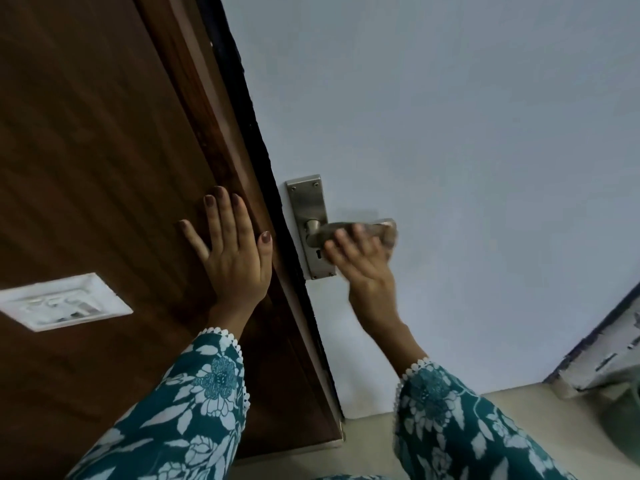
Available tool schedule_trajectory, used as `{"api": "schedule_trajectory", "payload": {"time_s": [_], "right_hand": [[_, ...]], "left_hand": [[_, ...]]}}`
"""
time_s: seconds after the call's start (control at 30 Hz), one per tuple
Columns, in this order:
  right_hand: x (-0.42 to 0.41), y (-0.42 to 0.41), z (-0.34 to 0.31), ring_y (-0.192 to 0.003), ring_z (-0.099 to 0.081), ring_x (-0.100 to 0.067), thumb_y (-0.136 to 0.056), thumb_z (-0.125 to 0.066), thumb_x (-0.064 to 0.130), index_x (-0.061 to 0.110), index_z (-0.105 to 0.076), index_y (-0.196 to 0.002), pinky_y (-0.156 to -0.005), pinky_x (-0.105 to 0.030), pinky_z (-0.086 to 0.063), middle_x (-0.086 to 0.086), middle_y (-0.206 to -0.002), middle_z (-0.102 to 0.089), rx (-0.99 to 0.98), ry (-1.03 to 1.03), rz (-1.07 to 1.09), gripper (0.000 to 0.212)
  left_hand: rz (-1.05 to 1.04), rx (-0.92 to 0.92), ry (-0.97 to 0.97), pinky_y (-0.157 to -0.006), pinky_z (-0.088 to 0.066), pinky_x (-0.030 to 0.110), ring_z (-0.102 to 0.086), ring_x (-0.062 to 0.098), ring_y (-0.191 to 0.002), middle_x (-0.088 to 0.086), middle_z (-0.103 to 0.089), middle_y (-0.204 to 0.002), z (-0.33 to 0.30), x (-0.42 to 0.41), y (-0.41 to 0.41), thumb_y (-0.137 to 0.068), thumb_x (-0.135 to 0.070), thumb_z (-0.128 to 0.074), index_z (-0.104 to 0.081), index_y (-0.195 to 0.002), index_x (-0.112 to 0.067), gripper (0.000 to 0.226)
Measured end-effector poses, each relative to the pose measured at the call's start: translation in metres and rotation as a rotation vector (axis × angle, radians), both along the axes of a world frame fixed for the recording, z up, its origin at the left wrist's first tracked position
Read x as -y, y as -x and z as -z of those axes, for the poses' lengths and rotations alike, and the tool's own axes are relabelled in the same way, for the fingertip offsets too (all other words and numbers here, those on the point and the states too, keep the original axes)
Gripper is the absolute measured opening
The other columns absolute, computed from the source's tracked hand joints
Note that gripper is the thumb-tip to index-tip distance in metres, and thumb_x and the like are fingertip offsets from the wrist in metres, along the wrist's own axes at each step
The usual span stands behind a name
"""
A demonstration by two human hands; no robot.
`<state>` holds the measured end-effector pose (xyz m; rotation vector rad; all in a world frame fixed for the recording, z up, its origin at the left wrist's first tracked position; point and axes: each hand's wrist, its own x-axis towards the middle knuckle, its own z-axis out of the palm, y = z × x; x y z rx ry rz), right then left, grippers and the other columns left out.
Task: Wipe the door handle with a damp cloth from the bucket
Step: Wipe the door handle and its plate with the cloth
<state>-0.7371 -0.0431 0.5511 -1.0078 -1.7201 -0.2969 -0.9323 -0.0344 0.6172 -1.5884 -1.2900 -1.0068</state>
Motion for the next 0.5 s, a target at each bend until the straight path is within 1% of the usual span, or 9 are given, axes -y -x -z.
{"api": "schedule_trajectory", "payload": {"time_s": [0.07, 0.13, 0.2, 0.27, 0.3, 0.33, 0.4, 0.43, 0.5], "right_hand": [[-0.001, -0.014, 0.002, -0.14, -0.024, -0.023, -0.086, -0.051, -0.017, 0.008, -0.052, -0.129, -0.116, -0.042, -0.017, -0.005, -0.139, -0.044, -0.149, 0.029, 0.084, 0.05], [0.001, -0.007, 0.001, -0.142, -0.02, -0.022, -0.084, -0.052, -0.018, 0.007, -0.051, -0.13, -0.117, -0.042, -0.015, -0.006, -0.14, -0.043, -0.201, 0.043, 0.112, 0.053], [0.003, 0.012, 0.0, -0.143, -0.018, -0.021, -0.09, -0.047, -0.012, 0.008, -0.051, -0.13, -0.117, -0.041, -0.015, -0.006, -0.14, -0.043, -0.139, 0.035, 0.043, 0.045], [0.006, 0.029, -0.004, -0.142, -0.02, -0.02, -0.1, -0.034, 0.002, 0.011, -0.052, -0.13, -0.116, -0.04, -0.017, -0.006, -0.14, -0.045, -0.03, 0.035, -0.031, 0.037], [0.006, 0.032, -0.007, -0.142, -0.02, -0.02, -0.102, -0.028, 0.006, 0.012, -0.052, -0.131, -0.116, -0.04, -0.018, -0.005, -0.141, -0.044, 0.022, 0.045, -0.055, 0.038], [0.006, 0.031, -0.008, -0.142, -0.02, -0.019, -0.102, -0.026, 0.006, 0.013, -0.051, -0.132, -0.116, -0.039, -0.019, -0.004, -0.142, -0.043, 0.074, 0.049, -0.071, 0.039], [0.007, 0.017, -0.006, -0.142, -0.022, -0.019, -0.097, -0.033, -0.003, 0.014, -0.05, -0.133, -0.116, -0.038, -0.019, -0.002, -0.142, -0.041, 0.155, 0.04, -0.084, 0.043], [0.006, 0.006, -0.005, -0.142, -0.022, -0.019, -0.093, -0.037, -0.006, 0.014, -0.05, -0.133, -0.116, -0.039, -0.019, -0.002, -0.143, -0.041, 0.159, 0.043, -0.078, 0.046], [0.006, -0.014, -0.003, -0.143, -0.02, -0.019, -0.09, -0.041, -0.009, 0.013, -0.05, -0.132, -0.117, -0.039, -0.017, -0.002, -0.142, -0.042, 0.075, 0.074, -0.037, 0.048]], "left_hand": [[-0.013, 0.005, 0.0, -0.114, 0.006, 0.054, 0.005, 0.02, -0.148, 0.023, -0.025, -0.151, 0.0, -0.001, -0.001, -0.099, -0.03, -0.031, -0.003, -0.151, -0.007, 0.063], [-0.035, 0.013, -0.002, -0.114, 0.006, 0.055, 0.005, 0.02, -0.148, 0.023, -0.024, -0.151, 0.0, -0.002, -0.003, -0.099, -0.031, -0.029, -0.006, -0.15, -0.004, 0.062], [-0.042, 0.021, -0.003, -0.114, 0.007, 0.054, 0.005, 0.02, -0.148, 0.022, -0.022, -0.151, -0.001, -0.001, -0.004, -0.1, -0.032, -0.027, -0.012, -0.149, -0.001, 0.06], [-0.045, 0.018, 0.006, -0.114, 0.008, 0.054, 0.006, 0.019, -0.148, 0.021, -0.019, -0.151, -0.002, 0.001, -0.004, -0.1, -0.032, -0.028, -0.015, -0.147, 0.001, 0.059], [-0.046, 0.021, 0.013, -0.114, 0.008, 0.053, 0.006, 0.019, -0.147, 0.02, -0.018, -0.151, -0.003, 0.002, -0.004, -0.1, -0.032, -0.028, -0.015, -0.147, 0.001, 0.059], [-0.045, 0.026, 0.017, -0.114, 0.009, 0.053, 0.007, 0.019, -0.147, 0.02, -0.018, -0.151, -0.004, 0.002, -0.004, -0.1, -0.032, -0.028, -0.015, -0.147, 0.001, 0.059], [-0.045, 0.026, 0.028, -0.114, 0.009, 0.053, 0.007, 0.019, -0.147, 0.021, -0.018, -0.151, -0.004, 0.003, -0.004, -0.1, -0.033, -0.027, -0.013, -0.148, 0.0, 0.059], [-0.046, 0.023, 0.039, -0.114, 0.009, 0.053, 0.007, 0.019, -0.147, 0.022, -0.019, -0.151, -0.004, 0.004, -0.005, -0.101, -0.034, -0.027, -0.011, -0.149, -0.001, 0.06], [-0.047, 0.027, 0.086, -0.114, 0.011, 0.052, 0.009, 0.019, -0.147, 0.024, -0.021, -0.151, -0.005, 0.007, -0.004, -0.102, -0.036, -0.025, -0.004, -0.15, -0.004, 0.062]]}}
